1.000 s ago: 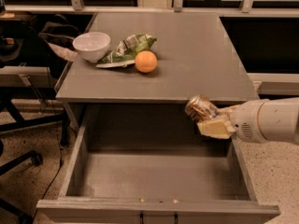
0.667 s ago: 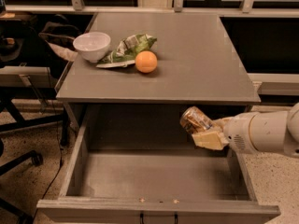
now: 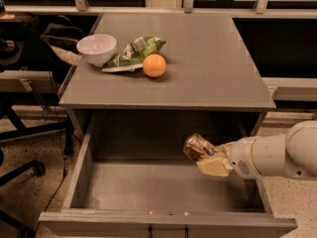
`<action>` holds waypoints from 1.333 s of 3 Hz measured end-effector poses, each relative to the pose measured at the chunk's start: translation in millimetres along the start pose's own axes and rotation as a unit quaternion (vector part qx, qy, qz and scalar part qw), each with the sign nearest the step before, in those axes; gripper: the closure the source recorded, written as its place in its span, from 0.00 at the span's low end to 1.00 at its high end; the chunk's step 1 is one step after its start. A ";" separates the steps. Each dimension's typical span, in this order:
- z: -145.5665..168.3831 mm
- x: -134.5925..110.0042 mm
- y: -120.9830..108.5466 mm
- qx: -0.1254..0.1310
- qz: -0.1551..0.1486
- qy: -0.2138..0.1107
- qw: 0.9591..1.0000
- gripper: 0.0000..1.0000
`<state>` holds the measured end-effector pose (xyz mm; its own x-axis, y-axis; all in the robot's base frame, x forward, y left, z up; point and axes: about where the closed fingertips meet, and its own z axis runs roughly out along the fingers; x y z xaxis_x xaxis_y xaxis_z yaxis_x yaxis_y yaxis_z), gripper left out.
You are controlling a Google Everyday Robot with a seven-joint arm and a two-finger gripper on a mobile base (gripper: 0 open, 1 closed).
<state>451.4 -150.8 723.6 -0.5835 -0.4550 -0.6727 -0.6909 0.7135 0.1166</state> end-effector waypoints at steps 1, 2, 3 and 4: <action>13.8 11.8 -1.0 -0.004 0.000 -0.003 1.000 1.00; 27.1 20.6 -5.4 -0.005 0.002 -0.007 1.000 1.00; 40.9 30.6 -10.7 -0.005 0.006 -0.002 1.000 1.00; 53.4 40.4 -16.1 -0.007 0.012 0.008 1.000 1.00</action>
Offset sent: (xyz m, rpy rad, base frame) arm 0.0081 -0.0016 -0.0540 0.0288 -0.0099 -0.0075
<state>461.8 -152.3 655.5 -0.6069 -0.4453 -0.6584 -0.6821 0.7170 0.1438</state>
